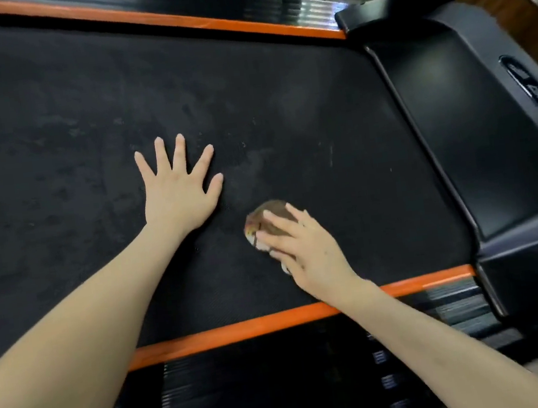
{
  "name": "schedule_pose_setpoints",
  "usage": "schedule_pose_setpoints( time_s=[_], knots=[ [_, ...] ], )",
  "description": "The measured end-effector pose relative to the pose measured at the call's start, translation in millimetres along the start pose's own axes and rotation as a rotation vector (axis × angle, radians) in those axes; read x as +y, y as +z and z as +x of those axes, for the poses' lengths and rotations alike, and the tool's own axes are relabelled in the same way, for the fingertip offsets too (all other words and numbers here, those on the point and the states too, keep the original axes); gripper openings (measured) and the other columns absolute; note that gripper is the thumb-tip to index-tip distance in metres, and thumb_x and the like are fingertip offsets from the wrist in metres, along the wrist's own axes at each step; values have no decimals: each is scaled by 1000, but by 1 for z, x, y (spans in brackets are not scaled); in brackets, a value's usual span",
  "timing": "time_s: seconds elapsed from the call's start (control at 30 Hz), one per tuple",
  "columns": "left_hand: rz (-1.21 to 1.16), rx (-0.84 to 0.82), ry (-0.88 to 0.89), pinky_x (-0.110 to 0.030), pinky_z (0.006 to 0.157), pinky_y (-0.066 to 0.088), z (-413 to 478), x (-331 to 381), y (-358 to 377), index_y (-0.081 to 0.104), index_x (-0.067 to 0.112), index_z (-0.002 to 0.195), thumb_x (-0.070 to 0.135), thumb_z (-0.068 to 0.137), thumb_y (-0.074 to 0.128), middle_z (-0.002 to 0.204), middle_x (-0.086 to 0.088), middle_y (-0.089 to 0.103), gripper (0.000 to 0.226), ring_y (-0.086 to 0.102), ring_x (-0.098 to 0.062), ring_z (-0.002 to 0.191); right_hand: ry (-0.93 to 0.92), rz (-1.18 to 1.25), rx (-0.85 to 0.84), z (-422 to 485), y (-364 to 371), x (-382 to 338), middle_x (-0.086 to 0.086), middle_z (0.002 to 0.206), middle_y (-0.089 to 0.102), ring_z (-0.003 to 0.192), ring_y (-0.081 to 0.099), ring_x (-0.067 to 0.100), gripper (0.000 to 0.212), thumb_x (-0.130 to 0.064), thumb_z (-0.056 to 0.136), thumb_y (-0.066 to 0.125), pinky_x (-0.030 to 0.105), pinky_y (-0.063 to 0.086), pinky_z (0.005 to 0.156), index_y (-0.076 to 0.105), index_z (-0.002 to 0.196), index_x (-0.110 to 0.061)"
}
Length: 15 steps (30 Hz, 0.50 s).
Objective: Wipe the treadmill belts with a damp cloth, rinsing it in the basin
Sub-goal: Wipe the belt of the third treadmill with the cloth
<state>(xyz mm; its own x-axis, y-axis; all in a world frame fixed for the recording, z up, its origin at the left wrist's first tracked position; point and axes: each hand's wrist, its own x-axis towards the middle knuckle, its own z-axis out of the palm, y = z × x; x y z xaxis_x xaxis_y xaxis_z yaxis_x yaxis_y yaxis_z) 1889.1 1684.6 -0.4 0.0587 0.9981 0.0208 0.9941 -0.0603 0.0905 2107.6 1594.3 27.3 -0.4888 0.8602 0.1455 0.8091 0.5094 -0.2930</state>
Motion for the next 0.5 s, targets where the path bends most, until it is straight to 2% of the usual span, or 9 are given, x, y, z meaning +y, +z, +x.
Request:
schedule_pose_setpoints(
  time_s=[0.07,0.1,0.17,0.23,0.27,0.3,0.37,0.43,0.5],
  knots=[
    [-5,-4,8,-63,112,-1,-1,-2,-1,11,37,151,61,93,10,159,-12,5,62,-3,-40,144,-37,-20,-57,-32,-9,12,6,132,57,126,46,39,34,-12,79,60,39,35,107,70,112,-18],
    [-7,-4,13,-63,112,-2,-1,-2,-1,11,37,151,61,93,9,159,-12,5,63,-3,-40,144,20,-32,-34,-45,-17,29,4,133,55,127,44,38,34,-11,80,60,29,31,109,70,112,-18],
    [-13,0,17,-63,112,-2,-1,-3,0,12,36,151,61,93,9,159,-12,5,62,-4,-40,144,277,-29,32,-69,-42,64,-6,136,47,131,41,36,35,-7,84,62,17,22,106,67,116,-21],
    [-24,7,11,-63,112,-3,-2,-2,1,13,36,151,60,94,10,159,-13,6,62,-4,-41,144,486,-46,22,-84,-62,83,-19,136,36,140,30,28,38,-9,89,62,17,21,105,62,122,-28],
    [-25,6,11,-64,112,-3,-2,-1,0,13,35,151,60,94,11,159,-13,6,62,-4,-41,144,486,-30,-2,-83,-63,79,-20,136,34,142,26,26,36,-11,90,61,20,21,106,61,121,-30],
    [-25,-1,15,-64,112,-3,-1,0,0,13,35,151,60,94,10,159,-14,6,62,-4,-42,144,412,-12,-18,-74,-58,65,-18,136,37,142,24,29,33,-13,90,60,25,21,109,63,119,-28],
    [-30,-17,17,-64,111,-4,0,-2,-1,12,35,151,58,95,10,159,-13,5,61,-5,-42,144,135,73,-82,-45,-32,29,-8,136,46,139,26,36,28,-18,87,58,45,24,112,70,111,-22],
    [-60,-26,22,-63,112,-4,2,-5,-3,15,36,150,54,97,12,159,-12,6,57,-5,-41,144,-135,122,-220,-16,-6,-12,-5,139,48,140,23,32,26,-24,90,55,60,24,108,70,112,-24],
    [-81,-27,44,-62,113,-3,2,-10,-6,18,37,150,50,98,14,160,-10,7,53,-3,-39,144,-274,162,-329,1,-4,-32,-5,144,43,143,14,25,30,-17,90,58,56,17,113,66,118,-24]
  ],
)
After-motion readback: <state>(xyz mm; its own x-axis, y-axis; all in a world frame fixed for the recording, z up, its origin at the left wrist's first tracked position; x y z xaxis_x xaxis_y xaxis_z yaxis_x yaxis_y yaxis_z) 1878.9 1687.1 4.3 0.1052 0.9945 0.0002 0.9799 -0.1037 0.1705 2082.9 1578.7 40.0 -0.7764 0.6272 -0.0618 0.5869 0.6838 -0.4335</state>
